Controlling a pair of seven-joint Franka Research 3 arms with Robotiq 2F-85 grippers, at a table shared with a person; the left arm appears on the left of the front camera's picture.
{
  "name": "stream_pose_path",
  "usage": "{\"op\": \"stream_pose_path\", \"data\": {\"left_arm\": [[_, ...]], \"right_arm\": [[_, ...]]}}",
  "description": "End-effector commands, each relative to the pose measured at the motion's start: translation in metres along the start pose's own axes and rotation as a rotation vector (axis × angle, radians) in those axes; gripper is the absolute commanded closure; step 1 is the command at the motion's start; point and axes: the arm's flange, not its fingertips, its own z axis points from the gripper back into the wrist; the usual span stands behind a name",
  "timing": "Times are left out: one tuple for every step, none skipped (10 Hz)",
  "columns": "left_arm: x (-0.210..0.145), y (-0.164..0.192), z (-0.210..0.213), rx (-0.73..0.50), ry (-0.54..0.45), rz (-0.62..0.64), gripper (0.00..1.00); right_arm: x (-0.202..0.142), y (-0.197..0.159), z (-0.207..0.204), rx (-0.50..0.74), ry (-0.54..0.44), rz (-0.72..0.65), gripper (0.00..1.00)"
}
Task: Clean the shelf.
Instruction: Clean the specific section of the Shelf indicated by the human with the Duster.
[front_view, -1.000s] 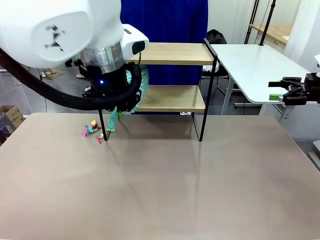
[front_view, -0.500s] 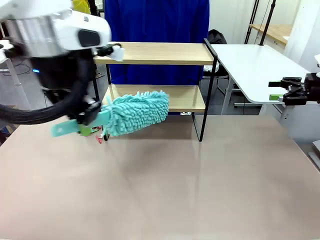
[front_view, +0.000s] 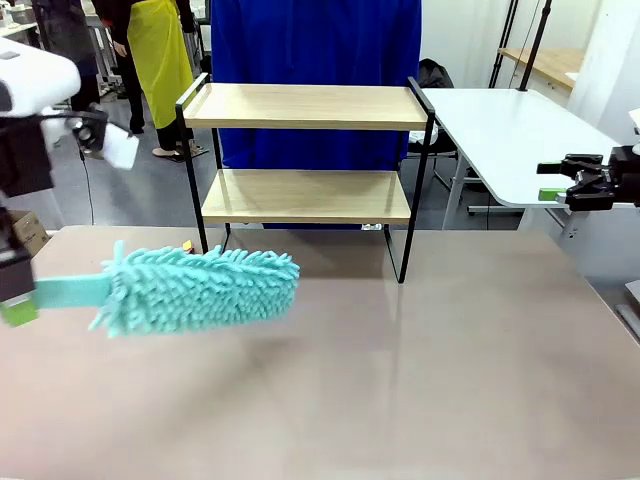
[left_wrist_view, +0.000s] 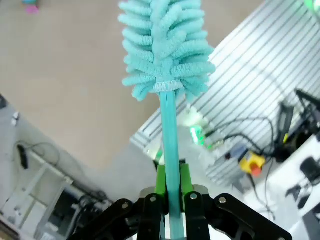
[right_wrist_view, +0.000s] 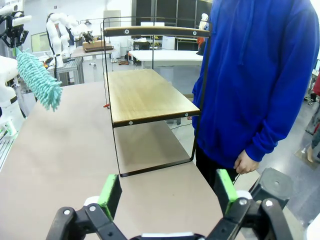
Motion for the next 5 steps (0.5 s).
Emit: {"op": "stream_pose_path", "data": {"left_arm": [[0.003, 0.010, 0.006, 0.041, 0.119, -0.089, 0.87], [0.006, 0.014, 0.009, 0.049, 0.127, -0.117, 0.87], [0.013, 0.018, 0.006, 0.088, 0.098, -0.119, 0.87], [0.000, 0.007, -0.004, 0.025, 0.105, -0.060, 0.87], [0.000, 0.007, -0.004, 0.025, 0.105, -0.060, 0.87]], "right_arm": [[0.003, 0.001, -0.001, 0.003, 0.000, 0.006, 0.00], [0.003, 0.001, -0.001, 0.003, 0.000, 0.006, 0.00], [0.003, 0.001, -0.001, 0.003, 0.000, 0.006, 0.00], [0.003, 0.001, -0.001, 0.003, 0.000, 0.006, 0.00], [0.003, 0.001, -0.001, 0.003, 0.000, 0.006, 0.00]]}}
